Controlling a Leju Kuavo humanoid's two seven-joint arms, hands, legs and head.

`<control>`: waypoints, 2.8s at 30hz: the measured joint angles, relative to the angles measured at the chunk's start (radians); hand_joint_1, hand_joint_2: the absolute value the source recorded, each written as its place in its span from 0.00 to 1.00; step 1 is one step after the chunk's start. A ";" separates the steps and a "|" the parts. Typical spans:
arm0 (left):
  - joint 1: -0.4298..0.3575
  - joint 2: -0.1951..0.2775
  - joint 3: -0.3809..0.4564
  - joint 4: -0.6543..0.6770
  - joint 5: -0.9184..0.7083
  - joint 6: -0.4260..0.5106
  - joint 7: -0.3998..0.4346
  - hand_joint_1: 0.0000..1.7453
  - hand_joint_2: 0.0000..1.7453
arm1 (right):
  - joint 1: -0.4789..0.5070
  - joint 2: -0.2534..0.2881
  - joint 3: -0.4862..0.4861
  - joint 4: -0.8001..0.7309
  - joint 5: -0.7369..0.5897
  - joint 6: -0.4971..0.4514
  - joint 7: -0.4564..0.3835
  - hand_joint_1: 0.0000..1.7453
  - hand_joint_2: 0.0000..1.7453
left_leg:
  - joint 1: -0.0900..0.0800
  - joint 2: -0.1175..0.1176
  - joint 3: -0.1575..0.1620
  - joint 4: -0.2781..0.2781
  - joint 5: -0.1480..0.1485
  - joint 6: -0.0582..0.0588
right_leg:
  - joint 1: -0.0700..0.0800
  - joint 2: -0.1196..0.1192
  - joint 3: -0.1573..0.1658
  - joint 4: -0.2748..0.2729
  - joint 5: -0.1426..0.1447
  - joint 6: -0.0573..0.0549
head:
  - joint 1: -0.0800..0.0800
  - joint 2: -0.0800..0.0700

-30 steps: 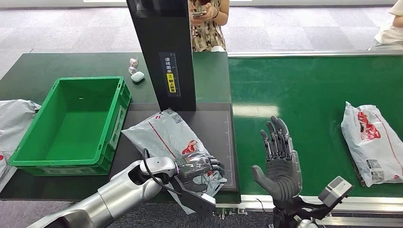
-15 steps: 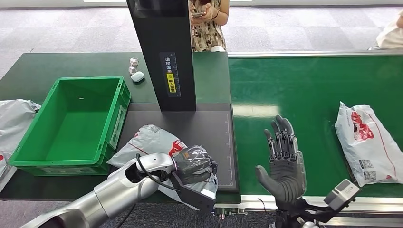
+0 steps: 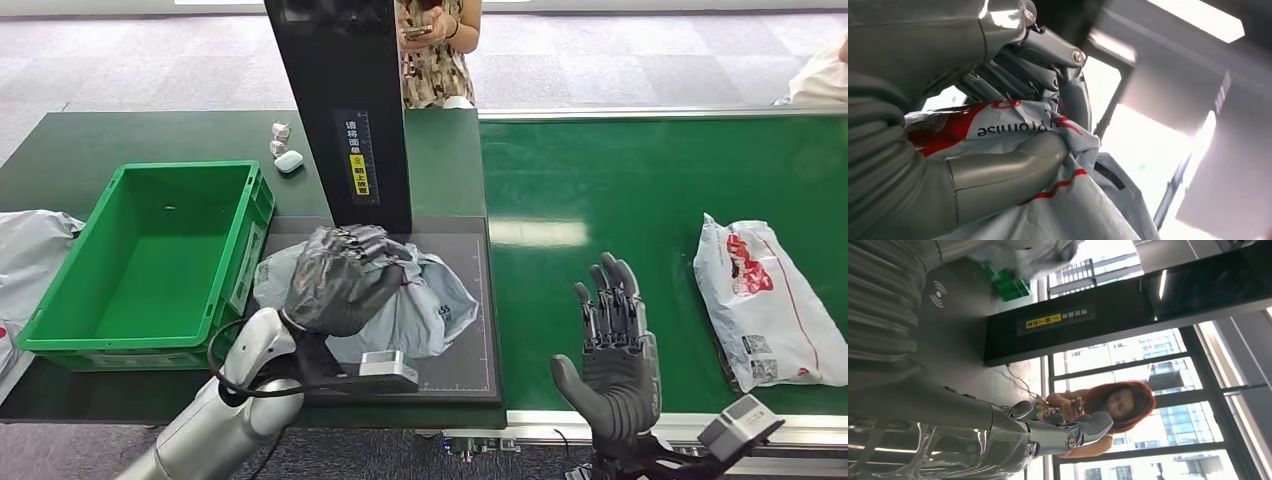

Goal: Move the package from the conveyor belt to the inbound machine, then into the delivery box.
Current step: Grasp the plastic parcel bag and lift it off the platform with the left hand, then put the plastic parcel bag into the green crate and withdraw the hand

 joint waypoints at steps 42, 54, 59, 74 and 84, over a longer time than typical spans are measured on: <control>-0.545 0.099 0.602 0.644 -0.167 -0.043 0.250 0.90 1.00 | 0.010 0.030 -0.010 0.002 0.015 0.032 0.005 0.00 1.00 | 0.001 0.002 0.000 0.000 0.003 -0.003 | 0.002 0.002 -0.002 0.002 0.003 -0.002 | 0.000 0.000; -0.518 0.179 0.624 0.823 -0.192 -0.100 0.285 0.03 1.00 | 0.031 0.030 -0.018 0.002 0.018 0.053 0.008 0.00 1.00 | 0.001 0.001 0.000 0.000 0.003 -0.003 | 0.002 0.002 -0.002 0.002 0.003 -0.002 | 0.000 0.000; -0.499 0.183 0.626 0.844 -0.205 -0.140 0.300 0.00 1.00 | 0.031 0.032 -0.026 0.002 0.026 0.053 0.025 0.00 1.00 | 0.001 0.001 -0.001 0.000 0.003 -0.003 | 0.002 0.002 -0.002 0.002 0.003 -0.002 | 0.000 0.000; -0.245 0.106 0.623 0.578 -0.091 -0.103 0.203 0.00 1.00 | 0.041 0.064 -0.066 0.017 0.093 0.029 0.059 0.00 1.00 | 0.001 0.003 0.000 0.000 0.002 -0.003 | 0.001 0.003 -0.002 0.001 0.003 -0.002 | 0.000 0.000; 0.314 -0.017 0.530 -0.031 0.206 -0.128 -0.013 0.00 1.00 | 0.092 0.072 -0.082 0.014 0.143 -0.041 0.072 0.00 1.00 | 0.000 0.006 0.001 0.000 -0.004 -0.002 | -0.001 0.007 -0.002 0.000 -0.001 -0.001 | -0.002 0.000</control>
